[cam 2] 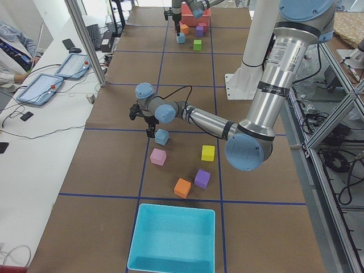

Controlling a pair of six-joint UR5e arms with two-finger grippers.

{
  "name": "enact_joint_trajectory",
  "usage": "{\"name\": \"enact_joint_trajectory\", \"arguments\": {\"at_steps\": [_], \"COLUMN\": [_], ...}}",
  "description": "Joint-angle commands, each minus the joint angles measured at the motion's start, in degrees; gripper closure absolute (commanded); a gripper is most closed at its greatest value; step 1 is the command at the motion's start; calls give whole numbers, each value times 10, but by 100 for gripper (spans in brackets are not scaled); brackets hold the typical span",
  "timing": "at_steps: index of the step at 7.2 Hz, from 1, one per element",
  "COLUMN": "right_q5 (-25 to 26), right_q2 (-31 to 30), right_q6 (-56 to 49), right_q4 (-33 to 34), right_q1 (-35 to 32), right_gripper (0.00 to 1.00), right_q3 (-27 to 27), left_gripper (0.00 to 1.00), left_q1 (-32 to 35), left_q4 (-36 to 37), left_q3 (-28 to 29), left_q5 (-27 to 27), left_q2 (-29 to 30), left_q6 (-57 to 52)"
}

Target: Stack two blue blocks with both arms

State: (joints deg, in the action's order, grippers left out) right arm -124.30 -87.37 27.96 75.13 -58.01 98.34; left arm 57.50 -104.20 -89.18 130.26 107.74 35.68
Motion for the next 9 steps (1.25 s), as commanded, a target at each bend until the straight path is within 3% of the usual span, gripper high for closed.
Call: {"name": "enact_joint_trajectory", "arguments": {"at_steps": [1,3,5,7,9], "right_q5": [1,2,6,6,7], "right_q2": [-5,-6,-13,-11,-10], "right_q6": [-2,-1,0,2,3], "right_q4": [-14,-21,-73,-93,-93], "right_q1": [10,19,22,25,26], "right_gripper": [6,6,6,26,36], "right_q3": [-6,-17,-46,-57,-50], "left_gripper": [0,0,0,0,0], "left_q1": [-1,-7,-7,-7,-7], "left_q4": [0,0,0,0,0], "left_q3": [3,7,6,6,5], "left_q5": [0,-7,-7,-7,-6], "left_q2": [-1,-1,-1,-1,-1], "left_q6": [1,1,2,2,2]}}
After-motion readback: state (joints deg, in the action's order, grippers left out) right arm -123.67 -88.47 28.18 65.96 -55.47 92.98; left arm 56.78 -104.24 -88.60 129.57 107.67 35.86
